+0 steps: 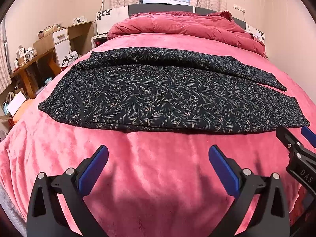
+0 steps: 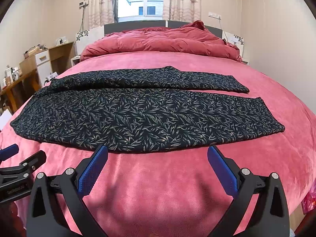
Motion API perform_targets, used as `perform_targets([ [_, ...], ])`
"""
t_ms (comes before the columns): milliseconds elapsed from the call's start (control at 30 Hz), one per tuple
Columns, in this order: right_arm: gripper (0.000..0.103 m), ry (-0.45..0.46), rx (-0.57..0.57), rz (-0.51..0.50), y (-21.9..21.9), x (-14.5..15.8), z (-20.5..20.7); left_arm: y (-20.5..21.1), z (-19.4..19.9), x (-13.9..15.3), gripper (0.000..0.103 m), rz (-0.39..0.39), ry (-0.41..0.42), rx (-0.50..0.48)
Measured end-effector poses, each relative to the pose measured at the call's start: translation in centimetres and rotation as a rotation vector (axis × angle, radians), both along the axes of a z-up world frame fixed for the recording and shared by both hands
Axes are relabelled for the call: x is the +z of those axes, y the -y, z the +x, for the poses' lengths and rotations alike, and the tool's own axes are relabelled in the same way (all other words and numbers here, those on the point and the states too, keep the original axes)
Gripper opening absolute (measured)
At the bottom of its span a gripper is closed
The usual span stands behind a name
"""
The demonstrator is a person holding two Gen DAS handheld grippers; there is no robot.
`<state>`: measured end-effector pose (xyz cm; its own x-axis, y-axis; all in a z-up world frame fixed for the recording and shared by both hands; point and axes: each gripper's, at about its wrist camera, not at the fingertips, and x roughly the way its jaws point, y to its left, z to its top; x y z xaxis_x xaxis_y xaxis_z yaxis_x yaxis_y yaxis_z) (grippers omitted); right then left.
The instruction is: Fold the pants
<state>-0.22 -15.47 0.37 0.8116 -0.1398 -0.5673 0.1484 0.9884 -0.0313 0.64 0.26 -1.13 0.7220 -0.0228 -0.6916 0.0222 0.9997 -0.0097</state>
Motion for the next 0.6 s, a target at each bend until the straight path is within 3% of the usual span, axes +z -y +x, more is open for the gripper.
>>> perform_targets([
  [600, 0.1, -0.01, 0.006, 0.002, -0.05, -0.15, -0.03, -0.13, 0.1, -0.23, 0.101, 0.004, -0.013, 0.003],
])
